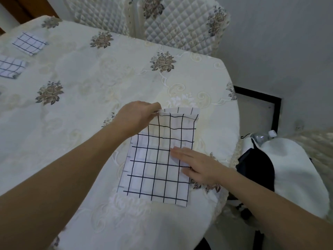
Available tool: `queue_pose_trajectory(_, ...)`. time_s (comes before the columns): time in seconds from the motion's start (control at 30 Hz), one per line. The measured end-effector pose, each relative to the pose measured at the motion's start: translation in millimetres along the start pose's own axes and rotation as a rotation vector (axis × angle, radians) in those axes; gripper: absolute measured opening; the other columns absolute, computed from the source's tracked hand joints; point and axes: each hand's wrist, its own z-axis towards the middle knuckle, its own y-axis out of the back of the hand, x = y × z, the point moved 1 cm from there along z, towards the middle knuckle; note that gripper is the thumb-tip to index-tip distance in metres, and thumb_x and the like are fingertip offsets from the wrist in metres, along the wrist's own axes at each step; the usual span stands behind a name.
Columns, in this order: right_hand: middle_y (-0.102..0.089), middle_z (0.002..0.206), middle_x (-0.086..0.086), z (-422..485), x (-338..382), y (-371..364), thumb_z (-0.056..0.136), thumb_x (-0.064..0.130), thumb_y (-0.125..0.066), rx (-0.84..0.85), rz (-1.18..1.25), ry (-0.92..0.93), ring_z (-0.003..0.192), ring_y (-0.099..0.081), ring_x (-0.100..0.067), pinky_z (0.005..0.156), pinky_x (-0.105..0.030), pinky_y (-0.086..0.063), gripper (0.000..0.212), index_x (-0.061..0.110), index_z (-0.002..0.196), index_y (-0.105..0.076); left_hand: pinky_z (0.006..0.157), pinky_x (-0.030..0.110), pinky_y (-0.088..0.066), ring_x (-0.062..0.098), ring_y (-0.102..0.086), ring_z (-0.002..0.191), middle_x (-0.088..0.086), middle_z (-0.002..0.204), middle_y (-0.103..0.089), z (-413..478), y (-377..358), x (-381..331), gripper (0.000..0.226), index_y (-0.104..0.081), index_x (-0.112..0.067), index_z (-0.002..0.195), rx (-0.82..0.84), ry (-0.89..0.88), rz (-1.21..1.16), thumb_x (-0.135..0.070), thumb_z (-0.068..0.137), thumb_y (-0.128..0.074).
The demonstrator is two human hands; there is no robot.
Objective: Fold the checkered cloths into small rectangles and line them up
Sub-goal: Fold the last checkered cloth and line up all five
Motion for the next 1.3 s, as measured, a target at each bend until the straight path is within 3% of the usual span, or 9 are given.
queue_pose_trajectory(0.23, -0.017, 0.165, 0.001, 1, -1, -3, 0.102, 0.027, -0.046, 0.031, -0.070, 0.034, 0.153, -0.006, -0.009, 0.125, -0.029, -0.005, 0.061, 0.011, 0.157, -0.024, 0.044, 0.034, -0.039, 0.027, -0.051, 0.054, 0.004, 0.064, -0.057, -13, 10, -7, 0.006, -0.064, -0.009, 0.096, -0.017, -0.038, -0.066, -0.015, 0.095, -0.064)
queue_pose_trajectory(0.37, -0.016, 0.166, -0.002, -1, -1, -8, 0.107, 0.046, -0.032, 0.045, -0.320, 0.075, 0.154, -0.004, -0.014, 0.126, -0.034, -0.007, 0.061, 0.012, 0.157, -0.024, 0.049, 0.041, -0.047, 0.025, -0.053, 0.061, 0.001, 0.071, -0.059, -41, 12, -9, 0.022, -0.059, -0.017, 0.102, 0.002, -0.049, -0.122, -0.030, 0.100, -0.041)
queue_pose_trajectory(0.57, -0.047, 0.152, -0.009, -8, 11, -14, 0.103, 0.061, -0.025, 0.047, -0.639, 0.032, 0.134, -0.042, -0.025, 0.117, -0.035, -0.014, 0.073, 0.008, 0.153, -0.036, 0.066, 0.035, -0.052, 0.028, -0.067, 0.079, 0.005, 0.089, -0.073, -93, 10, -23, 0.016, -0.071, -0.008, 0.104, -0.035, -0.092, -0.130, -0.002, 0.092, -0.063)
queue_pose_trajectory(0.73, -0.034, 0.159, -0.012, -10, 10, -23, 0.102, 0.066, -0.015, 0.124, -0.633, -0.033, 0.150, -0.022, -0.030, 0.125, -0.044, -0.008, 0.078, 0.013, 0.158, -0.023, 0.074, 0.039, -0.055, 0.028, -0.070, 0.088, 0.006, 0.098, -0.075, -122, -13, -32, 0.022, -0.072, -0.005, 0.102, -0.052, -0.146, -0.142, -0.007, 0.093, -0.052)
queue_pose_trajectory(0.87, -0.047, 0.151, -0.008, -10, 7, -26, 0.102, 0.065, -0.010, 0.171, -0.657, -0.037, 0.148, -0.028, -0.030, 0.123, -0.045, -0.011, 0.074, 0.019, 0.154, -0.034, 0.076, 0.042, -0.056, 0.029, -0.070, 0.095, 0.006, 0.107, -0.074, -144, -34, -34, 0.024, -0.069, -0.004, 0.104, -0.045, -0.123, -0.168, -0.004, 0.089, -0.050)
queue_pose_trajectory(1.03, -0.062, 0.124, -0.019, -33, 24, -26, 0.105, 0.034, -0.044, -0.139, -0.519, 0.113, 0.126, -0.053, -0.038, 0.115, -0.048, -0.035, 0.042, 0.000, 0.117, -0.066, 0.080, 0.039, -0.055, 0.027, -0.069, 0.098, 0.005, 0.111, -0.073, -164, -52, -43, 0.025, -0.069, -0.004, 0.100, -0.035, -0.107, -0.203, 0.002, 0.078, -0.058)
queue_pose_trajectory(1.13, -0.069, 0.109, -0.014, -59, 35, -24, 0.095, 0.011, -0.057, -0.385, -0.521, 0.134, 0.108, -0.063, -0.035, 0.091, -0.046, -0.053, 0.019, 0.000, 0.100, -0.071, 0.081, 0.037, -0.055, 0.027, -0.068, 0.098, 0.006, 0.110, -0.073, -172, -63, -48, 0.024, -0.070, -0.004, 0.095, -0.037, -0.104, -0.196, 0.006, 0.073, -0.065)
queue_pose_trajectory(1.2, -0.070, 0.101, -0.011, -67, 45, -19, 0.088, 0.005, -0.059, -0.520, -0.519, 0.055, 0.096, -0.065, -0.034, 0.079, -0.045, -0.053, 0.014, 0.001, 0.093, -0.072, 0.083, 0.038, -0.054, 0.026, -0.068, 0.100, 0.005, 0.111, -0.072, -177, -68, -51, 0.029, -0.070, -0.005, 0.095, -0.023, -0.074, -0.208, 0.007, 0.069, -0.073)
queue_pose_trajectory(1.3, -0.066, 0.111, -0.014, -62, 66, -20, 0.084, 0.014, -0.060, -0.548, -0.499, 0.007, 0.105, -0.062, -0.036, 0.087, -0.048, -0.050, 0.023, 0.002, 0.101, -0.071, 0.084, 0.038, -0.054, 0.027, -0.067, 0.100, 0.006, 0.111, -0.072, -180, -73, -53, 0.027, -0.069, -0.005, 0.093, -0.002, -0.070, -0.213, 0.003, 0.069, -0.077)
